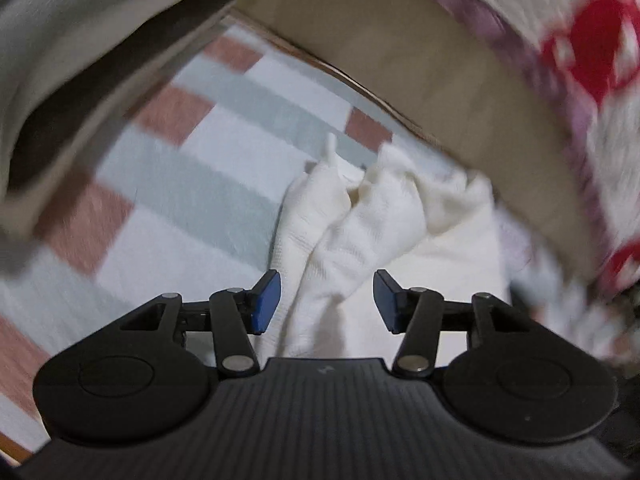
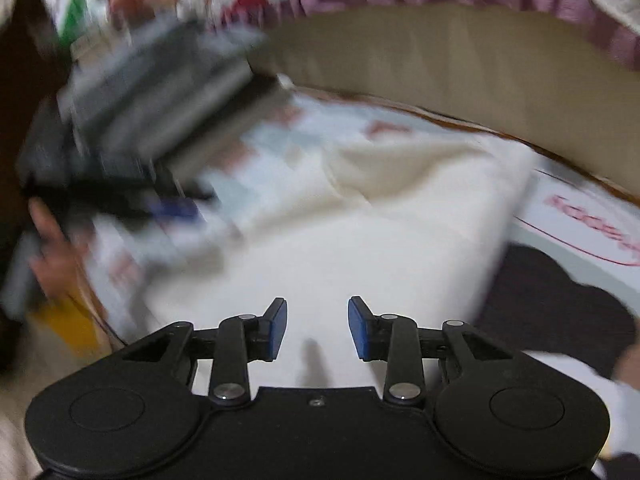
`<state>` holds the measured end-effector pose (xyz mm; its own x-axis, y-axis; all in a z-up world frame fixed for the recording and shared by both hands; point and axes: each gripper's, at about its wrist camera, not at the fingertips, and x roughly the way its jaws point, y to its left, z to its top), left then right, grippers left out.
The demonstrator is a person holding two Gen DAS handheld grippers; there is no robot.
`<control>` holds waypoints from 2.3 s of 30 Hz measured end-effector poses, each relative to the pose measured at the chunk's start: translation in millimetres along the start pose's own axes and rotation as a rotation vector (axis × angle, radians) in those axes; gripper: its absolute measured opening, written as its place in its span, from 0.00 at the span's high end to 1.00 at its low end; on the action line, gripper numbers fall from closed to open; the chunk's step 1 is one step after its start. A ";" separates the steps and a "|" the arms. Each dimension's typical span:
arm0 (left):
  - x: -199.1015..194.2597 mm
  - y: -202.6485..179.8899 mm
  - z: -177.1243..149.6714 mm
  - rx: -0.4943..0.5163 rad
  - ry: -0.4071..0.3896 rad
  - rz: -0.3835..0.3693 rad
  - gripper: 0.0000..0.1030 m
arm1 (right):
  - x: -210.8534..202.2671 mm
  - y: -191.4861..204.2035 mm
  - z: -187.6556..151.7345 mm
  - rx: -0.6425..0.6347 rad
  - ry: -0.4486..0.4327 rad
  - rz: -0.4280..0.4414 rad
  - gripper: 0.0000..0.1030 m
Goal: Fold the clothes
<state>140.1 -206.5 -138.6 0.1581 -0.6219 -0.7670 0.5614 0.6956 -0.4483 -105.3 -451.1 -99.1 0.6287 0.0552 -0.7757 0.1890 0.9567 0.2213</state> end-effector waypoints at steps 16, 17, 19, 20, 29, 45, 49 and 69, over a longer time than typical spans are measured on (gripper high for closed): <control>59.7 -53.6 14.8 0.517 -0.013 0.042 0.56 | 17.5 60.7 -64.8 -0.536 0.117 -0.064 0.55; 61.2 -50.2 16.9 0.503 -0.002 0.011 0.54 | 16.6 57.9 -67.0 -0.529 0.120 -0.056 0.55; 65.6 -44.3 19.8 0.475 0.022 -0.029 0.44 | 12.1 51.0 -70.8 -0.507 0.115 -0.042 0.55; 71.0 -42.1 21.3 0.462 0.041 -0.033 0.43 | 10.0 48.0 -71.6 -0.492 0.114 -0.034 0.55; 87.0 -31.0 30.6 0.319 0.027 -0.171 0.46 | -9.7 17.1 -64.8 -0.284 0.118 0.069 0.55; 47.0 -8.5 31.4 0.207 -0.050 0.038 0.89 | 9.0 -23.0 -27.5 -0.105 -0.030 -0.007 0.50; 72.0 2.0 37.3 0.175 -0.012 0.157 0.63 | 17.0 -9.9 -36.5 -0.133 -0.014 -0.023 0.45; 26.9 -53.3 -78.0 0.705 0.201 0.014 0.37 | -12.8 8.9 -87.7 -0.087 0.074 0.101 0.80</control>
<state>51.1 -232.2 -171.2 0.0553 -0.4896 -0.8702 0.9604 0.2643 -0.0876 -177.8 -418.3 -139.0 0.5833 0.1703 -0.7942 0.0595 0.9662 0.2509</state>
